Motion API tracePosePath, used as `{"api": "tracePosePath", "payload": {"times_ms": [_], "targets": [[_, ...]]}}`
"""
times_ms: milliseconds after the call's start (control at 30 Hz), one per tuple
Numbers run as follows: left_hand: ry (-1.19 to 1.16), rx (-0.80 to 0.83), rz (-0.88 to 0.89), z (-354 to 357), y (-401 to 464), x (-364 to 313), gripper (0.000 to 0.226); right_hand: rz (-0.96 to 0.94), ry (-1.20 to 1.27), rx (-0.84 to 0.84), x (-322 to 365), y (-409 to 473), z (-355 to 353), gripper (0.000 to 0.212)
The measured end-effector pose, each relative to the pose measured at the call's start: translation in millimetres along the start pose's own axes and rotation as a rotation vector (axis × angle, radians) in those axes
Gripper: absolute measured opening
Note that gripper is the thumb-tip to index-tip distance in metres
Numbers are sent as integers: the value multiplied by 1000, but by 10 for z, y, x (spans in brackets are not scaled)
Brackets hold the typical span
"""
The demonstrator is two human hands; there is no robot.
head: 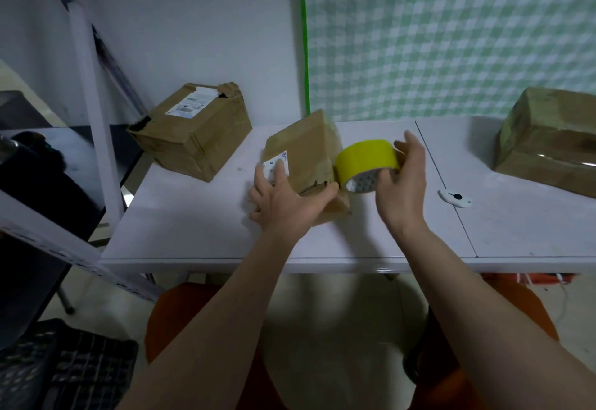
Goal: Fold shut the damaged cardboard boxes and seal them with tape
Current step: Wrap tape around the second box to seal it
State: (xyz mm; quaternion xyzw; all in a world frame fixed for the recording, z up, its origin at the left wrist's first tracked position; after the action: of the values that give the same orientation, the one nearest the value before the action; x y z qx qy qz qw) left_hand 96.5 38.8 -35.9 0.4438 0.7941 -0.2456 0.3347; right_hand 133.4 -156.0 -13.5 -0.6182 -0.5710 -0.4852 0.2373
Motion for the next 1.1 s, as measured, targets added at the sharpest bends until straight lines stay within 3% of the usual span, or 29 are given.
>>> {"api": "tracePosePath", "payload": {"times_ms": [67, 167, 233, 333, 467, 567, 700, 867, 1000, 1100], "targets": [[-266, 35, -58, 25, -47, -21, 101, 150, 180, -23, 82, 53, -12, 42], [-532, 124, -103, 139, -165, -72, 101, 245, 360, 90, 203, 41, 108, 4], [-558, 240, -114, 242, -249, -56, 107, 247, 329, 133, 243, 14, 155, 7], [-532, 277, -12, 238, -305, -53, 96, 231, 228, 158, 250, 3, 200, 10], [-374, 152, 391, -41, -194, -228, 94, 193, 92, 140, 278, -7, 281, 17], [-310, 168, 402, -127, -109, -198, 95, 183, 46, 147, 355, -57, 325, 30], [-188, 127, 428, -225, -58, -93, 92, 95, -97, 120, 440, -45, 258, 29], [-102, 155, 536, -271, -48, -104, 90, 324, 234, -70, -73, 112, 8, 30], [36, 98, 567, -272, -66, -163, 94, 440, 530, 90, 98, -55, 139, 14], [215, 43, 573, -280, -35, -246, 108, 469, 586, 196, 156, -87, 258, 8]]}}
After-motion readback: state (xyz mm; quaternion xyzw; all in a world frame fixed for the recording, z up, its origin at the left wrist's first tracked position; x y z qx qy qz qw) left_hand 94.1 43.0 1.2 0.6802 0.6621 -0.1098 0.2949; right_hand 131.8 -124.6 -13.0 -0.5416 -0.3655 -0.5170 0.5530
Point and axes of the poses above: each hand's wrist, its own y-axis towards the middle knuckle, its own z-axis out of the palm, x = y × z, the point moved 6 cm from there along y, towards the middle knuckle, and after that the axes turned 9 degrees about -y, right-handed, at the moved point
